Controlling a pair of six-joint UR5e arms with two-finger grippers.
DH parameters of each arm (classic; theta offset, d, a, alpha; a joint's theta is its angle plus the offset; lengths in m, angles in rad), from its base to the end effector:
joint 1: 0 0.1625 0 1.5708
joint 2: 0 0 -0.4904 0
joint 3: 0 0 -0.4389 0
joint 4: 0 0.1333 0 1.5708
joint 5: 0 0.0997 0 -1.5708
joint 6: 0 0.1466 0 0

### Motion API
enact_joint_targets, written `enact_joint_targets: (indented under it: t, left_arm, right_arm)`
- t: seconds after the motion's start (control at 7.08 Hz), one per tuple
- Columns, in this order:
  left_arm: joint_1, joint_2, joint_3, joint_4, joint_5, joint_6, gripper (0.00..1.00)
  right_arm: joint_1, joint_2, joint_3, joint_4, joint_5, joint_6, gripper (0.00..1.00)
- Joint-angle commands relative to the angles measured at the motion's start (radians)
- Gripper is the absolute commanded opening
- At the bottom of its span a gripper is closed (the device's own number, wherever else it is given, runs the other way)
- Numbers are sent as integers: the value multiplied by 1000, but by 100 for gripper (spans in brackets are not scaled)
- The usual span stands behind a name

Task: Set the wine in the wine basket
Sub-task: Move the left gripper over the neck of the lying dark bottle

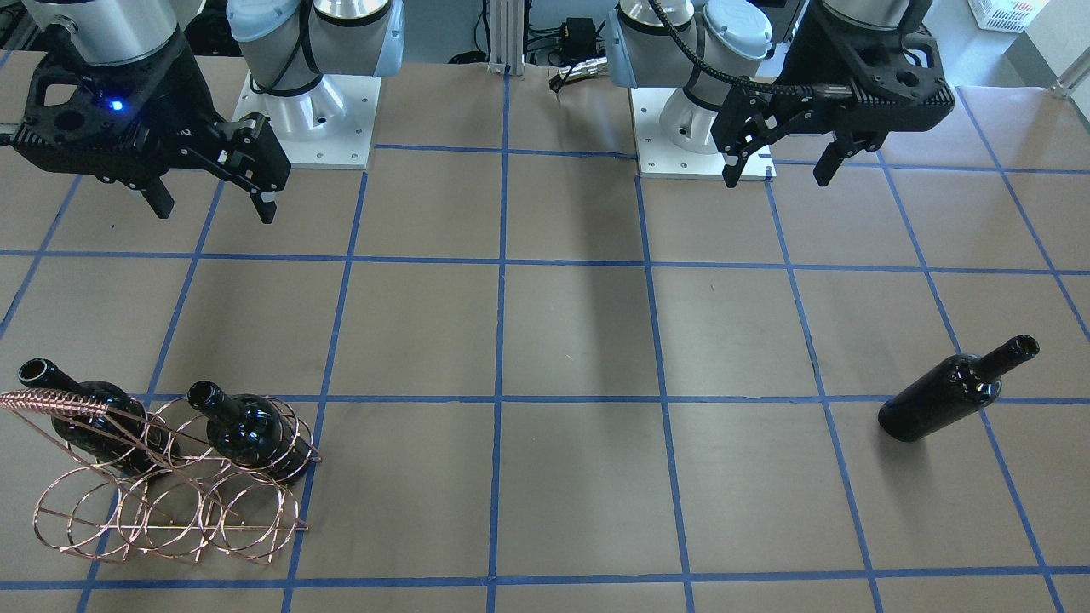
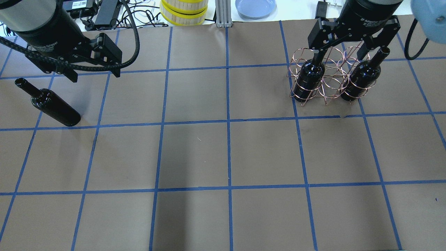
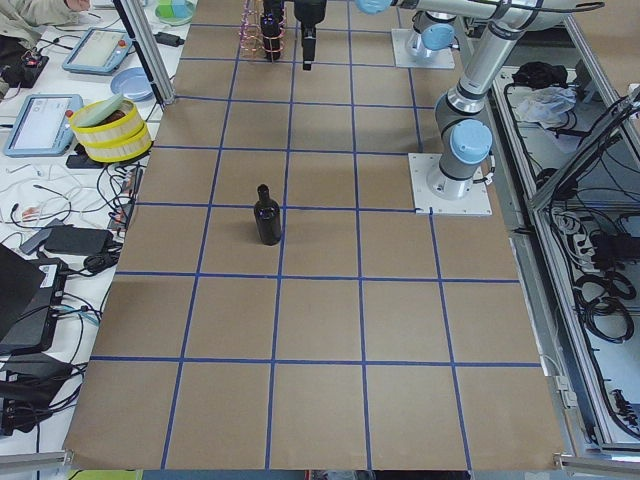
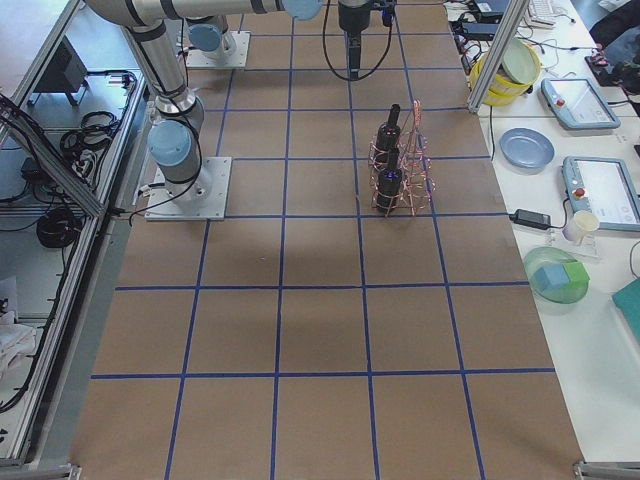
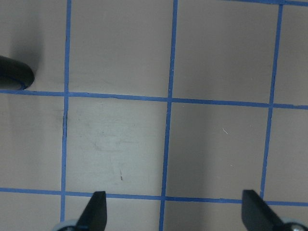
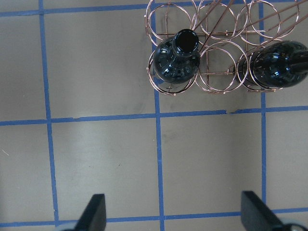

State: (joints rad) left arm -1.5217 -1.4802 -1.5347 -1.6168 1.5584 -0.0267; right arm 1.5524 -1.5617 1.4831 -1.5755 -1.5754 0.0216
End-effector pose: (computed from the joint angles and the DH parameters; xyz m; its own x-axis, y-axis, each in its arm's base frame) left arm -0.1103 -0.5082 0.5683 -0.9971 -0.0746 0.0145 -0.0756 0.9939 -0.0802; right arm 0.1224 -0.5559 0.5495 -0.9992 0.0403 0.0028 0.0399 0.9957 -0.0833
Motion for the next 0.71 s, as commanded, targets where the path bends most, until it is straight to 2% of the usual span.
enact_joint_targets:
  t: [0.0,0.56]
  left_arm:
    - [0,9,-15,8,6,-1,100]
    - [17,-9,-13,38,15,7,100]
  right_arm:
    - [0,0,0,2,0,0,100]
    - [0,0,0,3,0,-2,100]
